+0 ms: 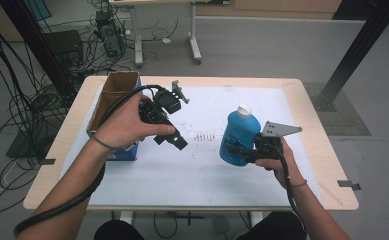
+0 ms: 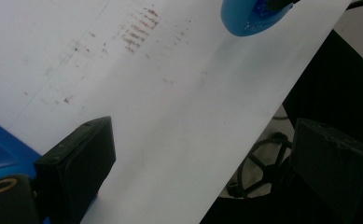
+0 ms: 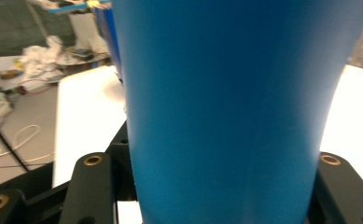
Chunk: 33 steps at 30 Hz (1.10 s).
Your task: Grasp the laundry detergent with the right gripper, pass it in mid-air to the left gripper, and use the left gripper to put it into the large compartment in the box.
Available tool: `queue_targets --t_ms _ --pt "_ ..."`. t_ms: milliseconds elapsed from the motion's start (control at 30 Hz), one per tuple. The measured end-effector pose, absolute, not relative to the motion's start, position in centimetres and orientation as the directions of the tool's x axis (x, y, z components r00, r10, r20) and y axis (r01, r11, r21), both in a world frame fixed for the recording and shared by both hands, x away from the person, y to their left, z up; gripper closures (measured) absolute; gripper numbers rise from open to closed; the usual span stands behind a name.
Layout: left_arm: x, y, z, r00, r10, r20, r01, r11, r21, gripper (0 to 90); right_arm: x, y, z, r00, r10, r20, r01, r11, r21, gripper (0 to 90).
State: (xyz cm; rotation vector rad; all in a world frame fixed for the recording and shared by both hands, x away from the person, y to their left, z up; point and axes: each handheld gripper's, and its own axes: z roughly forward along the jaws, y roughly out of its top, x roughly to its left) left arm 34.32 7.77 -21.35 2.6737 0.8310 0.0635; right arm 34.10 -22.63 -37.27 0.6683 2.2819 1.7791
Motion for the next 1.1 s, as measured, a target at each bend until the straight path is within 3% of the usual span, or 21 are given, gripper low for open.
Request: queue_targets --t_ms 200,467,1100 --pt "34.3 7.3 -20.6 0.835 0.548 -0.057 0.532 -0.776 0.340 7.3 34.0 -22.3 -35.9 -0.926 0.343 0.156 0.230 0.186 0.955 43.0" --pt "34.1 6.2 -18.6 0.885 0.465 -0.036 0.446 -0.821 0.356 7.4 34.3 -21.4 -34.1 -0.970 0.203 0.133 0.182 0.247 0.952 43.0" --pt "33.5 4.3 -16.9 0.943 0.331 -0.004 0.312 -0.884 0.349 7.2 34.6 -19.7 -32.5 -0.991 0.075 0.111 0.129 0.306 0.943 43.1"
